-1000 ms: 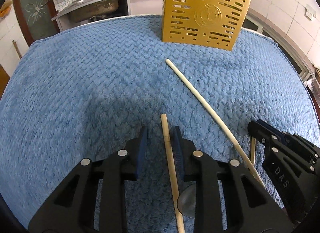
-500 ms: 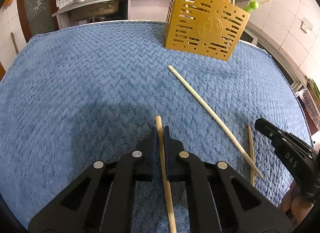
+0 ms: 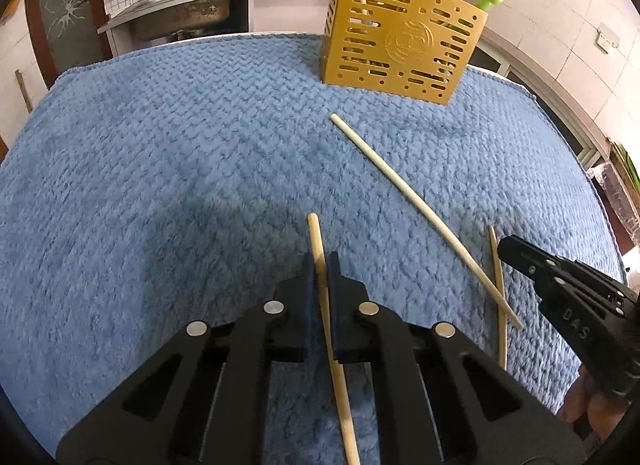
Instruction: Organize utensils
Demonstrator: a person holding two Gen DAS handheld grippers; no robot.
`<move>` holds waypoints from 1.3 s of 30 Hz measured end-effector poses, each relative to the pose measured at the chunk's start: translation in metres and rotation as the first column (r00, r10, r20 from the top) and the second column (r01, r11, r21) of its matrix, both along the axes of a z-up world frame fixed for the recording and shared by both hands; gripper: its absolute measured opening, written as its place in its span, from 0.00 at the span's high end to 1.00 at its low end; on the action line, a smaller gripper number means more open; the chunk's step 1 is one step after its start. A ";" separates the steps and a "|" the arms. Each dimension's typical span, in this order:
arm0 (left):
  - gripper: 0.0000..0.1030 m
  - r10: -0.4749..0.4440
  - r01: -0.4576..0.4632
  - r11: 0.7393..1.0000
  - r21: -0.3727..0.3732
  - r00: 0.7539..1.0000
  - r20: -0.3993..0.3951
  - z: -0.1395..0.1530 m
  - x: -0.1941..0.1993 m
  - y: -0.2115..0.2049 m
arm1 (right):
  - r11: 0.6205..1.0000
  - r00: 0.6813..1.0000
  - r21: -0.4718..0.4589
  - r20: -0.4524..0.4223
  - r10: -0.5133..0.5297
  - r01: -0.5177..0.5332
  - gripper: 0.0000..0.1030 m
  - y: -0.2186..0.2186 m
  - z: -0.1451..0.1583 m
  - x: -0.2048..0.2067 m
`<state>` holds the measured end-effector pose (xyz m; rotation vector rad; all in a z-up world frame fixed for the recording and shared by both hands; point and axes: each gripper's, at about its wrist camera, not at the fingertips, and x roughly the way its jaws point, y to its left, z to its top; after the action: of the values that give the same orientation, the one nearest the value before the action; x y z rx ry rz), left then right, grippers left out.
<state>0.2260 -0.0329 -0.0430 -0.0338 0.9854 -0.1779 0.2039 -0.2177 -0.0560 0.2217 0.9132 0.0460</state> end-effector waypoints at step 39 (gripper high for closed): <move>0.95 -0.033 0.029 0.999 -0.041 0.997 -0.076 -0.007 0.015 -0.004 | 0.994 0.997 -0.107 -0.077 -0.001 -0.007 0.91 0.017 -0.002 0.014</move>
<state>0.2407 -0.0364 -0.0496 -0.0625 1.0588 -0.2262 0.2175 -0.2006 -0.0577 0.1230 0.9900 -0.0085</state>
